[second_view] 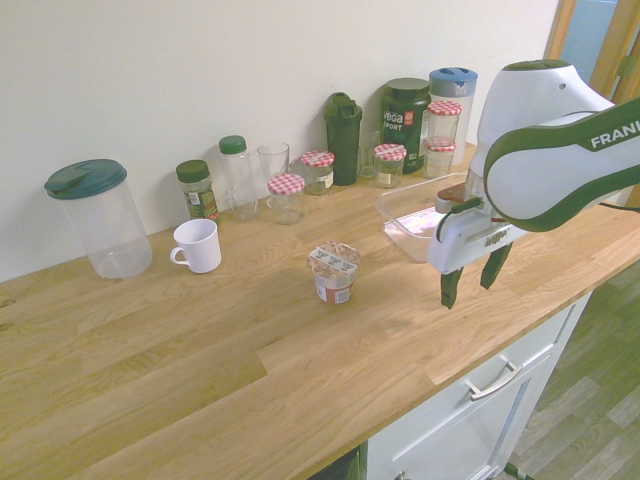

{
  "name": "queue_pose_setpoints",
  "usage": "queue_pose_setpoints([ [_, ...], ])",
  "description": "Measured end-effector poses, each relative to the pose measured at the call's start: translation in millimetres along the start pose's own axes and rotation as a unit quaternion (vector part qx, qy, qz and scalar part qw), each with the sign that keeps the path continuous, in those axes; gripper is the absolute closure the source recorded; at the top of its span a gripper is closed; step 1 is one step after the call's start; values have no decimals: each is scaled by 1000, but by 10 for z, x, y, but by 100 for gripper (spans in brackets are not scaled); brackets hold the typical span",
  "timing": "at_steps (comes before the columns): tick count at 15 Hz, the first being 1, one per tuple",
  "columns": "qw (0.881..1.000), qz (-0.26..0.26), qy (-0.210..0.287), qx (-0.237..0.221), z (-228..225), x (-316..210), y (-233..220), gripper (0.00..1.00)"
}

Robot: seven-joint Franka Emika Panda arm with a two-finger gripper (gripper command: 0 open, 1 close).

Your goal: Put the cereal into the container

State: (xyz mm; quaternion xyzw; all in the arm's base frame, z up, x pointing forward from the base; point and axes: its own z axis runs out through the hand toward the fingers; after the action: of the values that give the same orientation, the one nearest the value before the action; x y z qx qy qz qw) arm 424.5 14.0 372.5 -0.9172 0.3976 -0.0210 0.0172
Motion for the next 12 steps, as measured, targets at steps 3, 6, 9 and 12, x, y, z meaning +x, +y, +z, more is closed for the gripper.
queue_pose_setpoints([
  [3,1000,3,-5,12,-33,-63,-113,0],
  [6,998,-27,23,58,-215,-349,-726,0],
  [9,994,-48,76,60,-43,-421,-1354,0],
  [12,991,-42,109,66,186,-226,-1772,0],
])
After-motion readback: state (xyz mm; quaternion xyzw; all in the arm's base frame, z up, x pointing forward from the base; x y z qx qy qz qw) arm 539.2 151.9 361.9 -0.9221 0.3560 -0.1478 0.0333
